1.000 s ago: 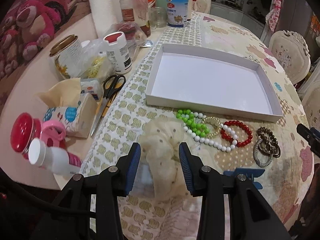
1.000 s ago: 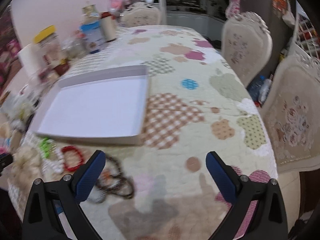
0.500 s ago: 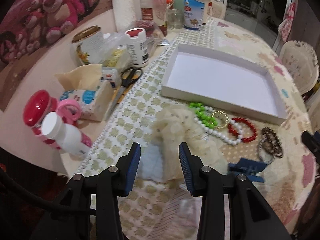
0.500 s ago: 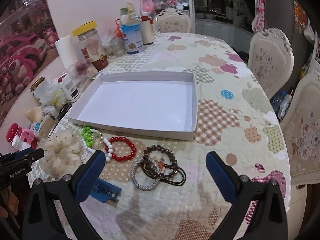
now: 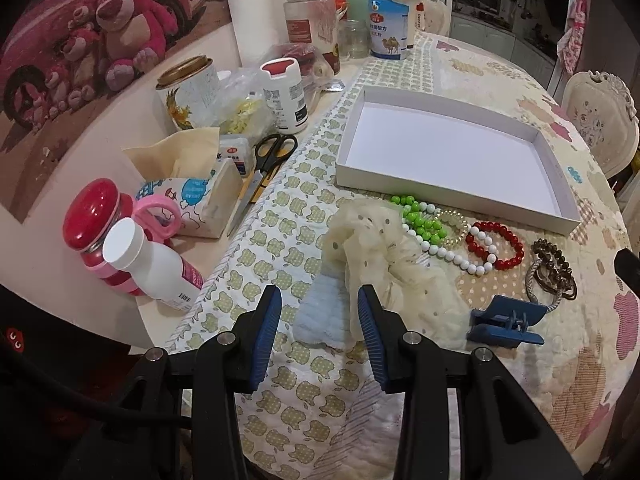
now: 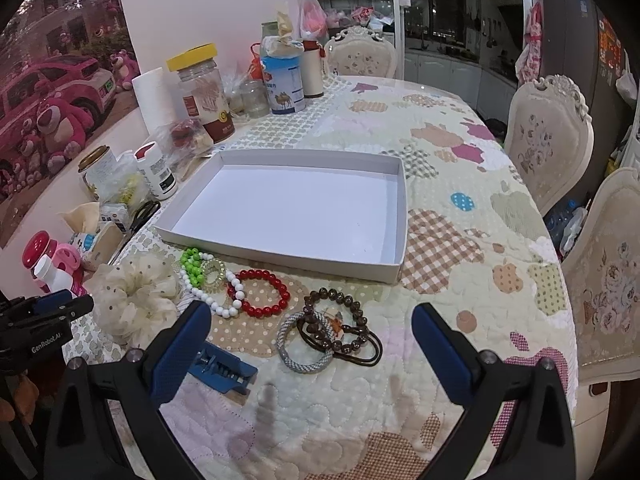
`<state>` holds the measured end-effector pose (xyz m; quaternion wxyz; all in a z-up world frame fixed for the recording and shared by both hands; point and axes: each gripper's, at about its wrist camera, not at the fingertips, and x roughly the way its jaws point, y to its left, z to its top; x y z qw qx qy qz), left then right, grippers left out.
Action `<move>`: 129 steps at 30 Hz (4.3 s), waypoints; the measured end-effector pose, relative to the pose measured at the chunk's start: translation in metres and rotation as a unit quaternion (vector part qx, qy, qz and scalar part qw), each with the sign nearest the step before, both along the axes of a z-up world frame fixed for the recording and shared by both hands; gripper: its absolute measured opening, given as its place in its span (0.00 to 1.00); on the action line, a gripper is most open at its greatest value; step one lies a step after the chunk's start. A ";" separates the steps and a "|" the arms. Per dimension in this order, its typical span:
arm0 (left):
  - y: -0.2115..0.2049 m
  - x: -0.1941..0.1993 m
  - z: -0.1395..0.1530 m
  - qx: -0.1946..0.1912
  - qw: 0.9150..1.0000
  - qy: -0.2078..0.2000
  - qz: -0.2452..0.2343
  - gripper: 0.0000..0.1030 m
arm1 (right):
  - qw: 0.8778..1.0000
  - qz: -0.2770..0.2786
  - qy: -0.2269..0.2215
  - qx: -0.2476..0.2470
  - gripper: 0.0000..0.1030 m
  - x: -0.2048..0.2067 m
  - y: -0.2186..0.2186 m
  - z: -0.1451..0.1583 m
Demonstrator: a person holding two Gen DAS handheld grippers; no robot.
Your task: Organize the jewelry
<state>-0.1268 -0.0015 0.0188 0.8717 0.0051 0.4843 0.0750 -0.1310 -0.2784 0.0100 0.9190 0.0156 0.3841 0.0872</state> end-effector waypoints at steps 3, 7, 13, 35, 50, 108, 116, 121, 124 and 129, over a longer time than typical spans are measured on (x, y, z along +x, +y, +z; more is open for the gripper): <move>-0.003 -0.001 0.003 0.002 1.000 -0.004 -0.004 0.38 | 1.000 0.001 0.000 -0.006 0.99 -0.002 0.002 0.000; -0.005 -0.002 0.004 0.005 1.000 -0.005 -0.007 0.38 | 1.000 0.006 -0.003 -0.009 0.99 -0.005 0.005 0.001; -0.006 -0.004 0.006 0.007 1.000 -0.007 -0.007 0.38 | 1.000 0.011 -0.004 -0.012 0.99 -0.008 0.009 0.002; -0.011 -0.003 0.002 -0.012 1.000 -0.002 -0.017 0.38 | 1.000 0.000 0.003 -0.019 0.99 -0.009 0.011 0.002; -0.011 -0.004 -0.004 -0.016 1.000 0.006 -0.014 0.38 | 1.000 0.002 0.011 -0.025 0.99 -0.008 0.015 -0.002; 0.016 0.058 -0.051 -0.176 0.979 0.099 -0.023 0.43 | 0.949 0.292 0.095 -0.075 0.43 0.021 0.088 -0.081; 0.013 0.060 -0.035 -0.153 0.984 0.076 -0.044 0.09 | 0.951 0.301 0.062 -0.024 0.29 0.007 0.084 -0.070; 0.012 0.067 -0.010 -0.155 0.985 0.054 -0.061 0.09 | 0.957 0.284 0.053 0.013 0.29 0.014 0.074 -0.054; 0.014 0.081 0.010 -0.158 0.984 0.036 -0.069 0.09 | 0.962 0.268 0.038 0.034 0.29 0.022 0.064 -0.039; 0.012 0.109 0.030 -0.147 0.986 0.013 -0.079 0.09 | 0.977 0.206 0.012 0.053 0.29 0.052 0.036 -0.017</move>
